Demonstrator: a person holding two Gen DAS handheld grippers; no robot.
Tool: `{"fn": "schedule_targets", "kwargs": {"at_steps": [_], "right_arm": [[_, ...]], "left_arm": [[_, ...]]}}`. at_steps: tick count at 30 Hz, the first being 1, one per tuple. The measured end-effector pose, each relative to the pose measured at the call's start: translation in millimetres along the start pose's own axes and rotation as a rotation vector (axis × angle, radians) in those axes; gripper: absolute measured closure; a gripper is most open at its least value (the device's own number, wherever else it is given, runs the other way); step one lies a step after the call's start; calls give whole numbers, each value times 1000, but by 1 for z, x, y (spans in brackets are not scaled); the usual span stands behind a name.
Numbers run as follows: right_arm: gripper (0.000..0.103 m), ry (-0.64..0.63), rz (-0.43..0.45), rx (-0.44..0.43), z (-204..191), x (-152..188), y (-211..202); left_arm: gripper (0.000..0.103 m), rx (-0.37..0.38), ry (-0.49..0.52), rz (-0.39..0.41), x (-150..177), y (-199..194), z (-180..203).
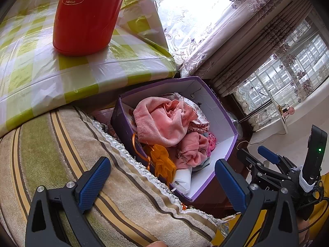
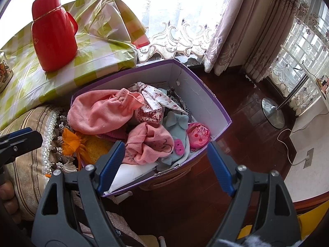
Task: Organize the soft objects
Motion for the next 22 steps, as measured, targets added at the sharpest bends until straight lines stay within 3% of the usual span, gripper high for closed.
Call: {"fn": "schedule_targets", "kwargs": {"at_steps": [22], "right_arm": [[19, 18, -15, 3, -3, 5, 3]], "left_arm": [[1, -14, 23, -4, -8, 10, 9]]}}
Point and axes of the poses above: each gripper's, at about its wrist camera, not at the fingertips, and y roughly the way its jaws point, z to its right, x to its underside, the point moved 1 cm from there along y, roughly the way its jaws point
